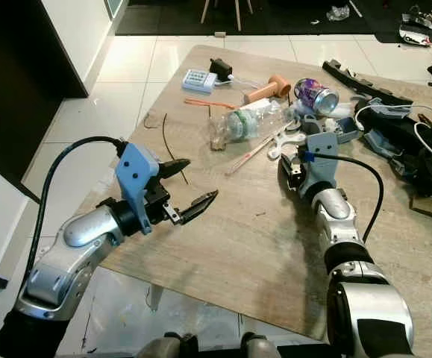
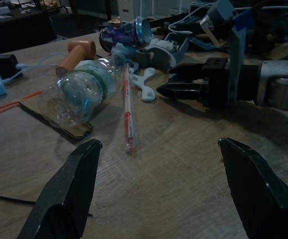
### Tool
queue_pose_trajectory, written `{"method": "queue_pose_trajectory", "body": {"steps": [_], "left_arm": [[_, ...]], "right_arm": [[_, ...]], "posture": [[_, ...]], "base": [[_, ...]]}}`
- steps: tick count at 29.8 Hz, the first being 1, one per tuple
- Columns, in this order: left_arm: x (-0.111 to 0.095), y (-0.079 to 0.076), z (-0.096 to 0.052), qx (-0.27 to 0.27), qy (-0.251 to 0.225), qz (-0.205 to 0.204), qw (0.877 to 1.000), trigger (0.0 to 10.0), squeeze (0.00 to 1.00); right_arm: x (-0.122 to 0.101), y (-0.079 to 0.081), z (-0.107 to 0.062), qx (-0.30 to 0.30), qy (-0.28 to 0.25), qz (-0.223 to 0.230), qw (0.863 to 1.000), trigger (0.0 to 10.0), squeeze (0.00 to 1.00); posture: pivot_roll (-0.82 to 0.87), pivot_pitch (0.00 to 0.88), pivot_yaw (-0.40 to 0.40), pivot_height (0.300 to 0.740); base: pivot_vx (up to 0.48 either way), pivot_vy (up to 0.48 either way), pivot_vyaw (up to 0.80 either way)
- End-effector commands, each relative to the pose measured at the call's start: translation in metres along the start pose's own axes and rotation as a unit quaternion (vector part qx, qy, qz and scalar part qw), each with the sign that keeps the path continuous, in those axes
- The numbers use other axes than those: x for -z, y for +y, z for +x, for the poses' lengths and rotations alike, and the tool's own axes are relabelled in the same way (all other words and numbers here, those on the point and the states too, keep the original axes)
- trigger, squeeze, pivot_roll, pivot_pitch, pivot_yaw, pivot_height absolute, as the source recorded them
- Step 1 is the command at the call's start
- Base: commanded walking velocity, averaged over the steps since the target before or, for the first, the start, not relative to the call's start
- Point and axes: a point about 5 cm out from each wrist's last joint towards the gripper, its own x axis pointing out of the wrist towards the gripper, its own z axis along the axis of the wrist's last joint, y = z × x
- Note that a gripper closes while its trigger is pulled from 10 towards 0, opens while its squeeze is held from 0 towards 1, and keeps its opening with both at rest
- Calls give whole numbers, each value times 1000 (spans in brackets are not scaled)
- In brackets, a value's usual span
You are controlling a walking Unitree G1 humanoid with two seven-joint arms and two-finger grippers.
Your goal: Picking trash to rubbish bin
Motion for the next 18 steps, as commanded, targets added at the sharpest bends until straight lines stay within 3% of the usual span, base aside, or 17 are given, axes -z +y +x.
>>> {"method": "queue_pose_trajectory", "body": {"steps": [1,5,10,16,18], "left_arm": [[1,4,-2,-7,7,4,1000,10000,0],[0,7,-3,-10,6,7,1000,10000,0],[-1,12,-6,-18,1,4,1000,10000,0],[0,19,-11,-42,-11,-23,999,10000,0],[-2,27,-11,-78,-26,-45,996,10000,0]], "right_arm": [[14,6,-5,-3,19,24,1000,0,0],[7,13,-2,-16,-7,31,999,0,0],[-15,38,2,-43,-81,47,995,0,0],[-35,58,-10,-38,-128,86,987,0,0],[-50,65,-16,-41,-156,95,982,0,0]], "posture": [[86,247,28,740],[83,239,26,740],[74,204,19,740],[56,176,23,740],[45,164,22,740]], "base": [[0,0,0],[0,0,0],[0,0,0],[0,0,0],[0,0,0]]}}
